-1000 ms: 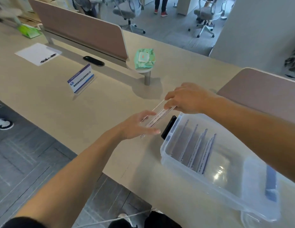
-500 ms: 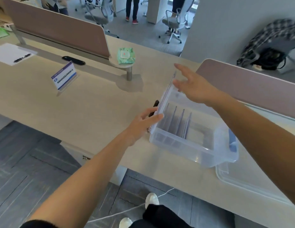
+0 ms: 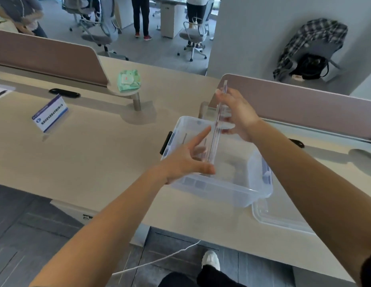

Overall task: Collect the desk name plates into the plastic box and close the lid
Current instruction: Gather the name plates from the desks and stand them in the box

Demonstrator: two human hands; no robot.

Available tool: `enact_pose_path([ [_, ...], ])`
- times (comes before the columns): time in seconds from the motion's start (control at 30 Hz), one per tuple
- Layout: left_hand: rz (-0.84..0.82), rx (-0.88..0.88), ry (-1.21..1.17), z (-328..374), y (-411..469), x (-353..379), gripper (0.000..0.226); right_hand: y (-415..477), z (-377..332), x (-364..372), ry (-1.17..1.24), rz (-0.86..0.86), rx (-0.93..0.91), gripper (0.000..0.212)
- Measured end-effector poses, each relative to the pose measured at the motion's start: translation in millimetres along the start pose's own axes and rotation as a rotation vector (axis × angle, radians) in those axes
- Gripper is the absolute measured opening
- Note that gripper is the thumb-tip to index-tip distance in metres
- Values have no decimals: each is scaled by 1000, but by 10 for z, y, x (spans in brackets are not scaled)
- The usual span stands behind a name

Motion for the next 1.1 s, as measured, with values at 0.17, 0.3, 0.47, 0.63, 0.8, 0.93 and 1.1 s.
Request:
enact_pose_path([
  [0.17, 209, 108, 519, 514, 397, 11, 108, 192, 150, -508, 29, -14, 43, 59],
  [0.3, 171, 88, 765, 540, 898, 72, 95, 384, 298, -876, 128, -53, 36, 61],
  [0.47, 182, 86, 859, 339, 1258, 181, 88, 617, 606, -989, 211, -260, 42, 61],
  [0.63, 139, 48, 877, 223, 1385, 159, 80, 762, 760, -980, 216, -352, 38, 67],
  [0.8, 51, 13, 817, -11, 1453, 19, 86, 933, 959, -1012, 227, -315, 95, 72],
  [0.93, 26, -89, 775, -335, 1367, -306, 105, 955, 1242, -1106, 186, -188, 167, 90],
  [1.1, 201, -270, 901, -915, 977, -1168, 99, 915, 1792, -1136, 158, -121, 306, 82],
])
Point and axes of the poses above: each hand's wrist, its own y-axis towards the middle knuckle, its own x-axis out of the palm, z = x × y, the point moved 10 cm from there along y, towards the middle knuckle, and after that the axes turned 12 degrees about -z, right-handed, at the moved point
